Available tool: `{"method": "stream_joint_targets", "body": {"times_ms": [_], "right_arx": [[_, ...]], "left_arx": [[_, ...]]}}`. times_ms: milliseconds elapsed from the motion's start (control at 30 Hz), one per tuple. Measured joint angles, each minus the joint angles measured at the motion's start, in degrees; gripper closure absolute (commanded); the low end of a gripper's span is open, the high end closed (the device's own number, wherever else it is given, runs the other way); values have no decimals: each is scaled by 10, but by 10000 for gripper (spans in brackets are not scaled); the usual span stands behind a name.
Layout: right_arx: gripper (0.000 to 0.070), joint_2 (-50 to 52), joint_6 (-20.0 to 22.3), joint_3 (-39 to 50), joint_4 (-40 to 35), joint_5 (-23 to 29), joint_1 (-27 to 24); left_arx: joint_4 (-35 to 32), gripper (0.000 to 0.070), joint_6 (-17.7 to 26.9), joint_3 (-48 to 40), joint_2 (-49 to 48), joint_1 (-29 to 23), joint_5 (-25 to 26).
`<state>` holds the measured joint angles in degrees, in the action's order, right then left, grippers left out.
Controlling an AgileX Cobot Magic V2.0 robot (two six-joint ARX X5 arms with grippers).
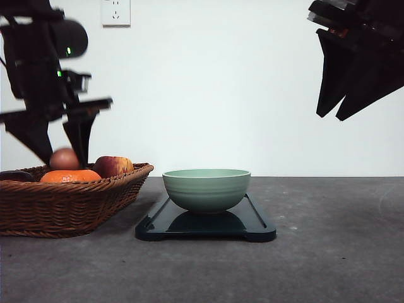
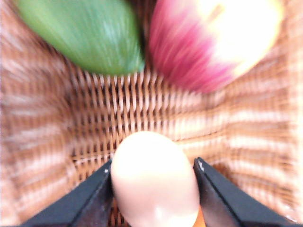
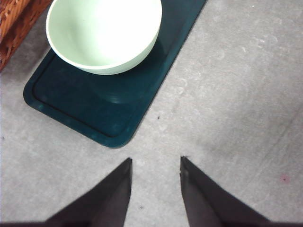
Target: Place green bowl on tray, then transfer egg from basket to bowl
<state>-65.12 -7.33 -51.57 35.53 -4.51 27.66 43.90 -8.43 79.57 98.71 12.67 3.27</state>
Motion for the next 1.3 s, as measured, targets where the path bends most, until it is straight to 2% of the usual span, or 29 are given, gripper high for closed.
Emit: {"method": "stream_joint_targets", "body": {"times_ms": [133, 233, 367, 567, 700, 900, 1200, 1300], "right_arx": [[502, 0, 0, 0, 0, 0, 0], [502, 0, 0, 0, 0, 0, 0], [502, 0, 0, 0, 0, 0, 0], [502, 0, 0, 0, 0, 0, 0], [502, 0, 0, 0, 0, 0, 0], [501, 0, 0, 0, 0, 0, 0], [501, 0, 0, 0, 10, 0, 0], [502, 0, 0, 0, 11, 0, 0]], "left_arx": [[0, 483, 0, 12, -27, 5, 10], [-2, 483, 0, 31, -32, 17, 40], [-26, 483, 0, 39, -32, 44, 77], [-71, 476, 0, 39, -32, 101, 83], [-109, 476, 0, 39, -32, 135, 72], [-142, 472, 10, 39, -20, 177, 21], [-175, 473, 14, 39, 58, 212, 14], [-193, 473, 14, 39, 80, 220, -3]]}}
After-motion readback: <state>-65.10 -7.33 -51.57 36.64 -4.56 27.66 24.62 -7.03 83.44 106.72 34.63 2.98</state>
